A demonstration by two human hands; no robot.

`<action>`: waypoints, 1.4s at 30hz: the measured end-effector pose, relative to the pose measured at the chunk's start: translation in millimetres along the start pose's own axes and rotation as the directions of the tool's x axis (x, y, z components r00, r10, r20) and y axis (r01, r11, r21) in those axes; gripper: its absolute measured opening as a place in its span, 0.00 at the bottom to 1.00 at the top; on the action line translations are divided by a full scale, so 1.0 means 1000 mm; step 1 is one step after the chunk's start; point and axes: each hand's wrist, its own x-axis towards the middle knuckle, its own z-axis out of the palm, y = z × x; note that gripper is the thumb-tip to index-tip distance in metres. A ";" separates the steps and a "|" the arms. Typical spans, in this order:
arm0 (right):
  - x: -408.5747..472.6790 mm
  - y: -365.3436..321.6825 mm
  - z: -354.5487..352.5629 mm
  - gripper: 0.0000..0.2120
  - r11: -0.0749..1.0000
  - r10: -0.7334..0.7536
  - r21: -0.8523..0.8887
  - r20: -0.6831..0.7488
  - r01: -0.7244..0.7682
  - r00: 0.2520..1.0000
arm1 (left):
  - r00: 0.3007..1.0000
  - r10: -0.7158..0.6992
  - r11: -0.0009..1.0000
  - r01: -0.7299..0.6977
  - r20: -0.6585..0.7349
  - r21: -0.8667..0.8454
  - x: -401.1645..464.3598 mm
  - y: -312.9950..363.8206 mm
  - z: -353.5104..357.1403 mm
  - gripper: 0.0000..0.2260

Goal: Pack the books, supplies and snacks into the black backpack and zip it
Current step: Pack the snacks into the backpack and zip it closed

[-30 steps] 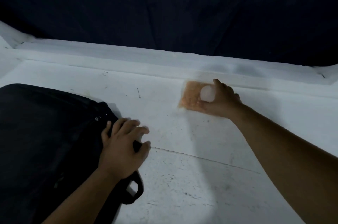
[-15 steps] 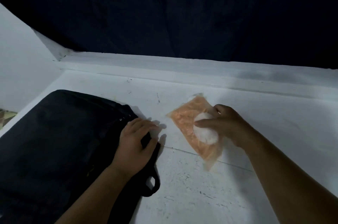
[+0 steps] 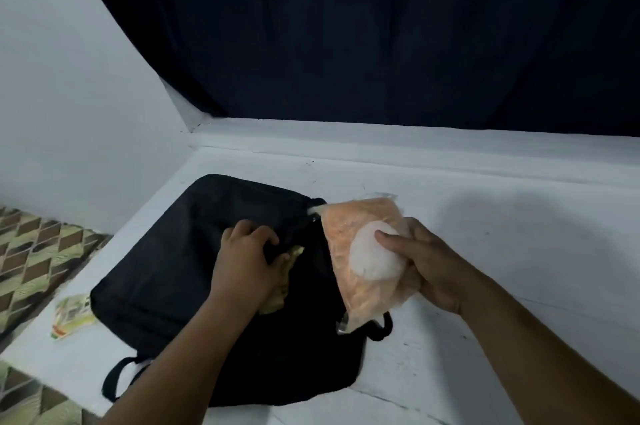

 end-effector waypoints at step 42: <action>0.057 0.051 0.185 0.06 0.936 -0.306 -0.273 -0.309 0.225 0.900 | 0.969 -0.144 0.863 0.221 0.199 -0.454 -0.014 -0.024 -0.086 0.11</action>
